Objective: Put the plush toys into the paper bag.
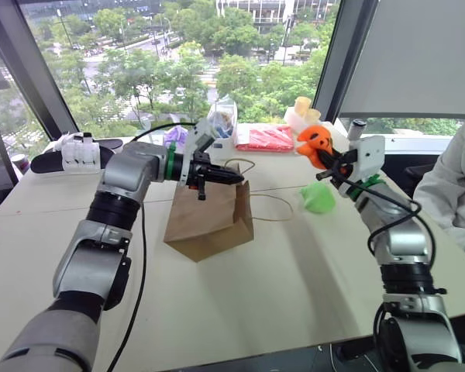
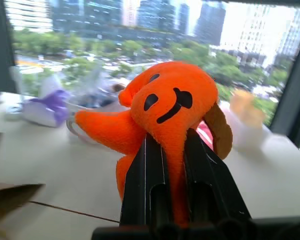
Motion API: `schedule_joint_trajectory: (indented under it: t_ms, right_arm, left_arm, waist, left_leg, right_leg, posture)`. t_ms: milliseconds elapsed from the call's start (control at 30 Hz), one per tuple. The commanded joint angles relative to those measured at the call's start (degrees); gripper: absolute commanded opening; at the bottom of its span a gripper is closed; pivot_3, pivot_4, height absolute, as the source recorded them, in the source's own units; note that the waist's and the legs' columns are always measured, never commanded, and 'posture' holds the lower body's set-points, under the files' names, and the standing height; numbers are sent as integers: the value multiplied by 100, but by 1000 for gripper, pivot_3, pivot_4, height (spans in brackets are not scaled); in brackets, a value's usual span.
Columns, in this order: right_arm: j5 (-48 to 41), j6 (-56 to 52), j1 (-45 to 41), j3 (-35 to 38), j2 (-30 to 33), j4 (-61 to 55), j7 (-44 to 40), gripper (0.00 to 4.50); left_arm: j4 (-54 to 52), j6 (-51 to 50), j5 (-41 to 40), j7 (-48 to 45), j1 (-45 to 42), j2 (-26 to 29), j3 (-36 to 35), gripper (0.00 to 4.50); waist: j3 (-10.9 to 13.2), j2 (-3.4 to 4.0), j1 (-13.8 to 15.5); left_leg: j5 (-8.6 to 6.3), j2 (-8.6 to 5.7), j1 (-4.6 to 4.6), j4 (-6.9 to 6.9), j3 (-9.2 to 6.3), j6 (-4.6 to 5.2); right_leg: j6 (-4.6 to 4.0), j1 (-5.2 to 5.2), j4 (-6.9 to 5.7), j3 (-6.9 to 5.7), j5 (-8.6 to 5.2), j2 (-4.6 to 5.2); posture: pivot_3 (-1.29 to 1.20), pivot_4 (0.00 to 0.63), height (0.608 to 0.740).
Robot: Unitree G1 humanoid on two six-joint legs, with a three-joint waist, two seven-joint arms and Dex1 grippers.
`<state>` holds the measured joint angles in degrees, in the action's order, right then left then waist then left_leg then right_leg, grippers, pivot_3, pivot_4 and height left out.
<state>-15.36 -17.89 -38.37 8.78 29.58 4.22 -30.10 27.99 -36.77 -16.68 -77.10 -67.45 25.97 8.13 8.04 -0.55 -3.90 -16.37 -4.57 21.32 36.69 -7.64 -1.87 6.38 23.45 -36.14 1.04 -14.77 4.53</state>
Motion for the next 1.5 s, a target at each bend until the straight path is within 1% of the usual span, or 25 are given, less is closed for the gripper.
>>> schedule_joint_trajectory:
  t_ms: [33,133,200,400,500,633,667,733,833,933,967,1000,1033,1100,1200,1233,1333,1367,1433,1467,1500]
  right_arm:
    - [-535,-671,200,-267,336,-742,-893,22]
    - [-815,-1125,531,-522,590,-1133,-1482,22]
    - [-903,-1279,705,-692,640,-1322,-1710,22]
    - [-718,-1088,475,-1197,285,-1046,-1918,22]
    - [-435,-747,30,-1539,82,-498,-2099,22]
    - [-7,-302,-467,-2126,-3,262,-2701,22]
    - [101,-152,-638,-2234,-118,575,-2763,22]
    - [318,146,-923,-2399,-334,1154,-2834,22]
    - [705,716,-1333,-2525,-715,2176,-2707,22]
    - [880,1133,-1596,-2413,-972,2774,-2502,22]
    - [886,1213,-1613,-2370,-983,2805,-2522,809]
    - [870,1242,-1610,-2328,-980,2787,-2559,1115]
    - [868,1268,-1589,-2308,-953,2742,-2600,1552]
    - [833,1269,-1525,-2203,-881,2575,-2570,2618]
    - [729,990,-1280,-1903,-619,2052,-2447,4096]
    - [687,882,-1141,-1769,-496,1803,-2376,4459]
    - [284,212,-551,-1161,-132,666,-2133,4459]
    - [2,-135,-338,-890,-50,253,-2065,4459]
    - [-560,-789,14,-233,15,-389,-1736,4459]
    - [-852,-1068,143,166,9,-583,-1498,4459]
    - [-1027,-1248,212,409,-5,-694,-1324,4459]
  left_arm:
    - [-192,64,-113,-29,-178,71,-132,0]
    - [-239,101,-144,-50,-152,95,-146,0]
    - [-336,91,-207,-70,-107,113,-189,0]
    - [-664,-134,-444,-137,36,161,-216,0]
    - [-857,-150,-502,-215,145,177,-115,0]
    - [-922,-141,-520,-174,192,118,-79,0]
    - [-917,-146,-528,-154,195,98,-84,0]
    - [-924,-143,-541,-115,213,71,-92,0]
    - [-939,-177,-578,-59,228,43,-116,0]
    - [-991,-206,-609,-10,265,74,-131,0]
    - [-998,-212,-613,15,278,95,-139,0]
    - [-1001,-214,-619,31,289,114,-147,0]
    - [-1000,-221,-624,48,297,127,-152,0]
    - [-990,-210,-624,64,315,145,-151,0]
    - [-968,-202,-627,92,330,143,-154,0]
    - [-954,-199,-630,110,325,131,-159,0]
    - [-866,-155,-624,150,294,81,-162,0]
    - [-832,-129,-617,155,293,60,-153,0]
    - [-794,-89,-611,154,310,18,-133,0]
    - [-782,-71,-610,155,318,-7,-129,0]
    - [-777,-60,-611,155,323,-22,-127,0]
  waist:
    - [0,0,18]
    - [0,0,72]
    - [0,-1,133]
    - [0,-1,158]
    - [0,-1,149]
    - [0,-1,146]
    - [0,-1,150]
    - [-1,-2,141]
    - [-1,-2,139]
    - [-1,-2,139]
    - [-1,-2,139]
    - [-1,-2,140]
    - [-1,-2,138]
    - [-1,-2,137]
    - [-1,-2,146]
    - [-1,-2,150]
    - [-1,-2,186]
    - [-1,-2,181]
    - [-1,-2,182]
    - [-1,-2,184]
    - [-1,-2,183]
  left_leg:
    - [-1,0,0,9,-1,2]
    - [-9,1,1,26,-1,15]
    - [-10,0,3,30,1,17]
    - [-10,-3,5,32,2,16]
    - [-10,-3,4,33,3,16]
    - [-9,-2,4,33,3,15]
    - [-10,-2,5,32,2,15]
    - [-10,-3,4,32,2,15]
    - [-9,-3,4,32,2,14]
    - [-9,-3,5,30,0,12]
    - [-9,-3,6,30,-2,12]
    - [-9,-3,6,30,-2,11]
    - [-9,-5,6,29,-5,11]
    - [-9,-8,7,29,-6,11]
    - [-9,-11,9,29,-10,11]
    - [-9,-12,9,29,-12,11]
    - [-9,-18,9,31,-21,11]
    - [-9,-20,11,29,-21,11]
    - [-9,-21,13,29,-20,11]
    - [-10,-20,13,28,-20,12]
    - [-10,-20,12,30,-21,12]
  right_leg:
    - [0,-4,-1,-1,0,-1]
    - [0,-11,-2,-1,0,-3]
    - [0,-12,-1,-1,0,-2]
    - [1,-11,1,0,1,3]
    - [1,-10,1,0,1,4]
    - [1,-5,0,-1,1,3]
    - [1,-5,0,-2,1,3]
    - [2,-7,0,-2,1,3]
    - [1,-4,-2,-2,1,3]
    - [1,-2,-3,-1,1,4]
    - [1,-1,-3,-2,1,5]
    - [1,-1,-3,-2,2,5]
    - [0,-1,-3,-2,2,6]
    - [0,0,-3,-2,2,9]
    - [1,0,-3,-3,2,11]
    - [1,0,-3,-3,2,11]
    - [1,-3,-3,-3,2,14]
    - [1,-4,-2,-3,2,16]
    - [2,-3,-2,-2,2,16]
    - [2,-4,-2,-2,2,17]
    - [2,-4,-2,-2,2,17]
  posture:
    - [0,150,740]
    - [0,150,740]
    - [0,150,740]
    - [0,150,740]
    - [0,150,740]
    - [0,150,740]
    - [0,150,740]
    - [0,150,740]
    - [0,150,740]
    - [0,150,740]
    - [0,150,740]
    - [0,150,740]
    - [0,150,740]
    - [0,150,740]
    - [0,150,740]
    - [0,150,740]
    - [0,150,740]
    - [0,150,740]
    - [0,150,740]
    - [0,150,740]
    - [0,150,740]
